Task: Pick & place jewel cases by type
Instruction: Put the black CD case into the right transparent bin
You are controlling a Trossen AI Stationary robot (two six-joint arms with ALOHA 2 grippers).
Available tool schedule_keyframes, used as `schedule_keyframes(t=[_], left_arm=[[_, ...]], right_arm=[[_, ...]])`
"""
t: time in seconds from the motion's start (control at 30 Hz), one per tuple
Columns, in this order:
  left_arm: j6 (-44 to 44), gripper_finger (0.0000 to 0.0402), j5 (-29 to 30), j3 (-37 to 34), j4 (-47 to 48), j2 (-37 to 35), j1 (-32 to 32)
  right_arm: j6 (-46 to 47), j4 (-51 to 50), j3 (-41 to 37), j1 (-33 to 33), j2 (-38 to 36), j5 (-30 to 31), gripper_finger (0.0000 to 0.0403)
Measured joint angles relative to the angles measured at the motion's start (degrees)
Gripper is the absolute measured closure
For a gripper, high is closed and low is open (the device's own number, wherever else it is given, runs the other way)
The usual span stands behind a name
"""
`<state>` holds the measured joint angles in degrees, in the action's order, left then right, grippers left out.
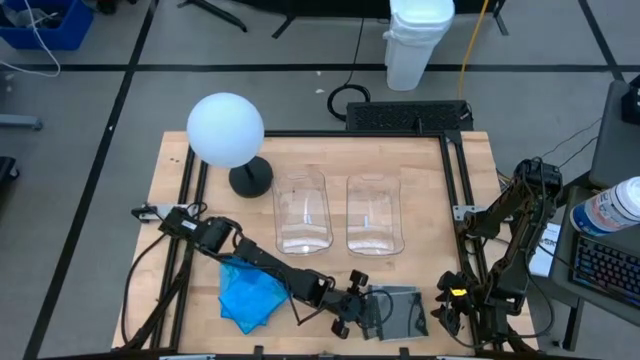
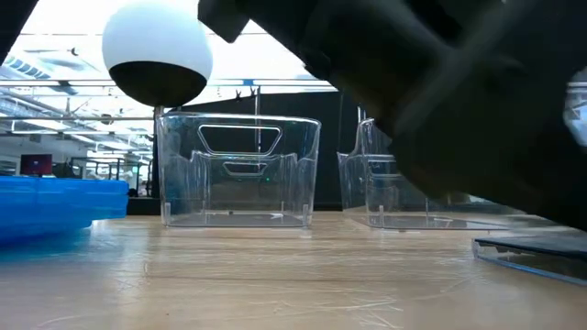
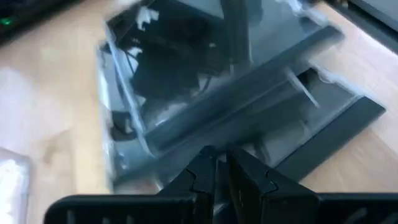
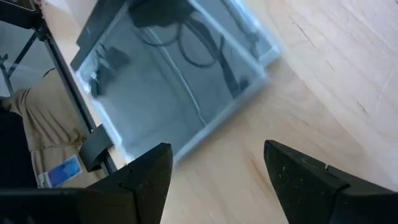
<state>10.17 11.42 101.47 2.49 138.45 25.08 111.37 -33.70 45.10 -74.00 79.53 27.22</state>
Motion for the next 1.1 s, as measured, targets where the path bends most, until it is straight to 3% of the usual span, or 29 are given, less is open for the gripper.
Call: schedule_keyframes(t=[0.57,0.77,0.87,1.0,1.1], left_arm=[[8.4,0.0357,7.1,0.0,0.4,-2.4,1.4],[10.2,0.0357,7.8,0.0,3.5,-6.2,3.1],[10.1,0.0357,8.1,0.0,5.6,-6.8,3.9],[10.1,0.0357,8.2,0.0,7.2,-6.8,4.3],[9.1,0.0357,8.2,0.0,7.9,-6.8,4.3]], right_arm=[[0.6,3.1,0.0,-0.1,-1.5,-0.4,0.0161],[7.9,8.1,0.0,-1.9,-1.8,-1.6,0.0161],[13.3,8.4,0.0,-3.8,-0.4,2.2,0.0161],[13.8,12.7,-0.1,-3.4,1.6,4.6,0.0161],[14.2,14.1,0.0,-2.1,3.6,2.4,0.0161]])
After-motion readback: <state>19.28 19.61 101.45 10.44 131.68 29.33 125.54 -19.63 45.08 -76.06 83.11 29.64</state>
